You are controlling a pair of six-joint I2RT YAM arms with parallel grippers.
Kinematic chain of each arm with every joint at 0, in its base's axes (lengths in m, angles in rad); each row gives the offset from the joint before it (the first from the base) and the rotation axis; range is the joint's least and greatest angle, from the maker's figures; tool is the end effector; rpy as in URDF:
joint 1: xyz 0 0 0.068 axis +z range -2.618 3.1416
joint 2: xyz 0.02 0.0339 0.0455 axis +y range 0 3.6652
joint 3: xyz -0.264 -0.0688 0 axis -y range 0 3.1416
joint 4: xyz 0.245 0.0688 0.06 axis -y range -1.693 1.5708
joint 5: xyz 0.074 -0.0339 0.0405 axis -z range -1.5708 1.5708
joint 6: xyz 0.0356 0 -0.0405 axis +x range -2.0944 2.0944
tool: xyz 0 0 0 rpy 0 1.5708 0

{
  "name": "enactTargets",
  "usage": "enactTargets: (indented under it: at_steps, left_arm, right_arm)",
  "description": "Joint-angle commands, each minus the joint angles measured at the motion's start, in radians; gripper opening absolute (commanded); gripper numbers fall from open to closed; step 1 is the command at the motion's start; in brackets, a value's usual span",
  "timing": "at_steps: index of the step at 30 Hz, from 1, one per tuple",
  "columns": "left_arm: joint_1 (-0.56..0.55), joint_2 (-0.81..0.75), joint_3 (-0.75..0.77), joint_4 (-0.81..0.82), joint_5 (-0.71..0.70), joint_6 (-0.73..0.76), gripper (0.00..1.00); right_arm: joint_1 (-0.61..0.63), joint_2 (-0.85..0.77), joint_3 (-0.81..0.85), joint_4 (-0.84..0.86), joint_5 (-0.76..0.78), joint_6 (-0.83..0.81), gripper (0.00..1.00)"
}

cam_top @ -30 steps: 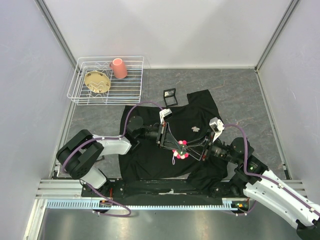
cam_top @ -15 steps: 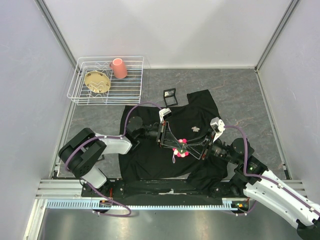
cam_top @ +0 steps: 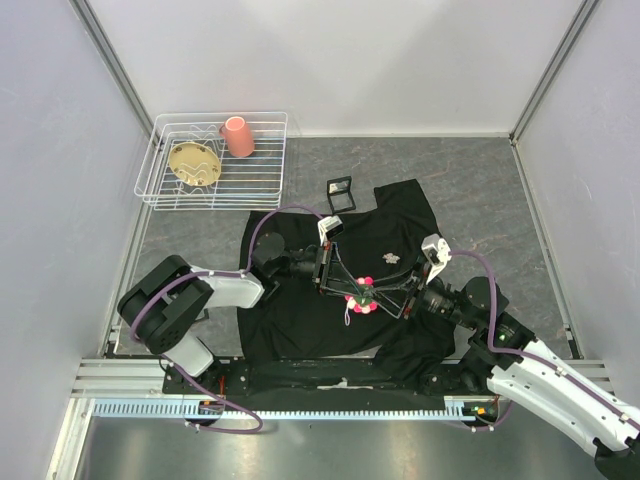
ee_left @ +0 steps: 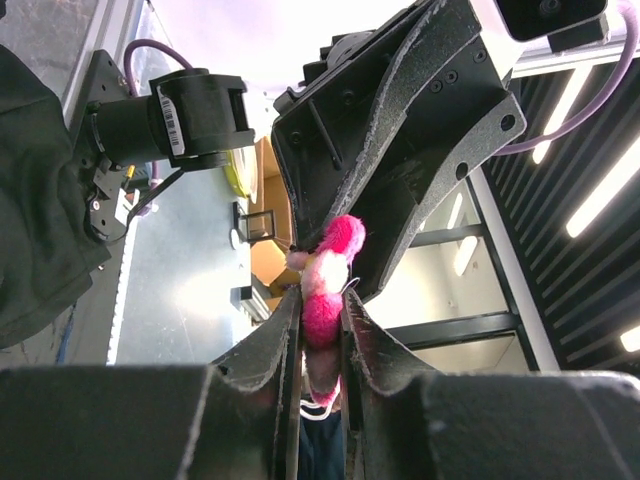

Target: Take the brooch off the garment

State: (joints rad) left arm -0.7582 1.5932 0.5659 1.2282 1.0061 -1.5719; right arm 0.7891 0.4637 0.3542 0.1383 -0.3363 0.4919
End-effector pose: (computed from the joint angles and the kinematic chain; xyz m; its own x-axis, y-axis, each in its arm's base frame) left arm 0.1936 -0.2248 0.2173 -0.9692 0.1808 -0.1675 0.1438 -0.1370 -0.9801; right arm 0.0914 0.1087 0.2675 -0.4083 0.2215 -0.8856 -0.8049 0.3702 0.4637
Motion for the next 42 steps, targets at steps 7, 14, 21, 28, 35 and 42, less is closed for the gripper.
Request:
enactTargets:
  at_steps: [7, 14, 21, 28, 35, 42]
  left_arm:
    - [-0.003, -0.059, 0.037, -0.110, 0.012, 0.206, 0.02]
    - [-0.003, -0.075, 0.034, -0.114, 0.032, 0.236, 0.02]
    - [-0.003, -0.087, 0.028, -0.085, 0.048, 0.239, 0.02]
    - [-0.003, -0.095, 0.028, -0.079, 0.049, 0.236, 0.02]
    - [-0.004, -0.105, 0.025, -0.078, 0.048, 0.237, 0.02]
    - [-0.004, -0.104, 0.028, -0.078, 0.046, 0.237, 0.02]
  right_arm:
    - [0.007, 0.017, 0.046, -0.080, 0.039, 0.240, 0.68]
    - [0.009, -0.060, 0.060, -0.181, 0.086, 0.303, 0.79]
    - [0.009, -0.117, 0.029, -0.178, 0.097, 0.327, 0.64]
    - [0.009, -0.073, 0.011, -0.106, 0.054, 0.341, 0.45]
    - [0.009, -0.045, 0.000, -0.051, 0.043, 0.356, 0.40]
    - [0.009, -0.013, -0.026, 0.009, 0.005, 0.375, 0.31]
